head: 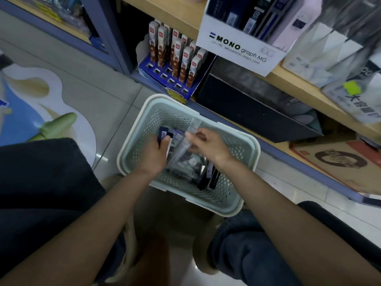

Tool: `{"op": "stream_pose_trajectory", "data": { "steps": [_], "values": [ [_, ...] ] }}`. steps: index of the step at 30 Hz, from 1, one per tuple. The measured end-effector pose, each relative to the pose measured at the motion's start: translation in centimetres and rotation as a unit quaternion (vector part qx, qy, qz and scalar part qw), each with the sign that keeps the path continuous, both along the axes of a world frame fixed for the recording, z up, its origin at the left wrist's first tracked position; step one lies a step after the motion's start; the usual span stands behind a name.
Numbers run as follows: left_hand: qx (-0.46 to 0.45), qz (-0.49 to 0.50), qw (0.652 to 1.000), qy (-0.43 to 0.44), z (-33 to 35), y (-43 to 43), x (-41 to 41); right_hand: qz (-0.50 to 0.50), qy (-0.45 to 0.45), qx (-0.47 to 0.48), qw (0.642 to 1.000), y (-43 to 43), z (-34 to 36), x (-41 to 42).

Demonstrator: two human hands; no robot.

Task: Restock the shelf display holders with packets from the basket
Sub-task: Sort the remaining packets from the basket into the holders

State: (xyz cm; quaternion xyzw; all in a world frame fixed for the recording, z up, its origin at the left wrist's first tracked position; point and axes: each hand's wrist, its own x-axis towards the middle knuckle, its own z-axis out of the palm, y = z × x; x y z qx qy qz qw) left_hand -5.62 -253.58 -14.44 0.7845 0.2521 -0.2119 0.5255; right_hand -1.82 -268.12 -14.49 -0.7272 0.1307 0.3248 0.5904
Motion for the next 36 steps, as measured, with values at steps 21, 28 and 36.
{"op": "stream_pose_trajectory", "data": {
  "steps": [21,28,36],
  "values": [
    [-0.18,-0.127,0.964,-0.15,12.4,-5.1,0.0,-0.067,-0.171,-0.089,0.979,-4.2,13.2,-0.5],
    [-0.226,-0.17,0.941,-0.186,16.5,-8.2,0.6,-0.124,-0.219,-0.026,0.968,-8.7,18.9,-1.7],
    [-0.208,-0.233,0.917,-0.248,19.4,-8.9,3.3,-0.218,-0.245,0.031,0.944,-10.7,22.4,-0.1]
  ]
}}
